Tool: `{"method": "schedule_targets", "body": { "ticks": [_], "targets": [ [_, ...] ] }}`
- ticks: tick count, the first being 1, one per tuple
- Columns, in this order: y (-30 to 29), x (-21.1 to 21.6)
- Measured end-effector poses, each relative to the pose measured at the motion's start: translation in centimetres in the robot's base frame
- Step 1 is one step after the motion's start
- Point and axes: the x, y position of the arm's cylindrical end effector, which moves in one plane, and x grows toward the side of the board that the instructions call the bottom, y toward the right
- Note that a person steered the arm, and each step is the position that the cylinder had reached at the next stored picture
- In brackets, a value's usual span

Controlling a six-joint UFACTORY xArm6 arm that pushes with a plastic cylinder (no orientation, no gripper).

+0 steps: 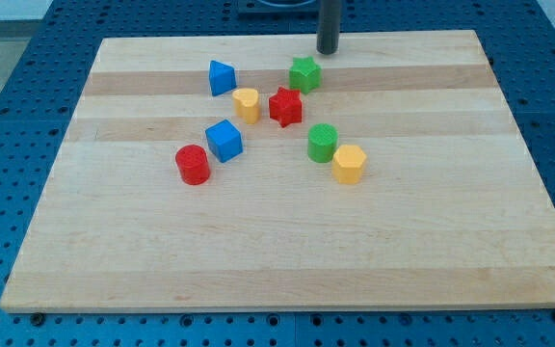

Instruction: Slide the green star into the red star

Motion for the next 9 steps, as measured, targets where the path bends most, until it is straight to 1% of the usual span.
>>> {"method": "schedule_targets", "body": {
  "ticks": [1,2,3,4,6,8,9],
  "targets": [
    [-1.3,0.0],
    [-1.4,2.2],
    [-1.4,2.4],
    [-1.4,4.3],
    [-1.4,5.0],
    [-2.6,7.7],
    [-3.6,7.9]
  ]
}}
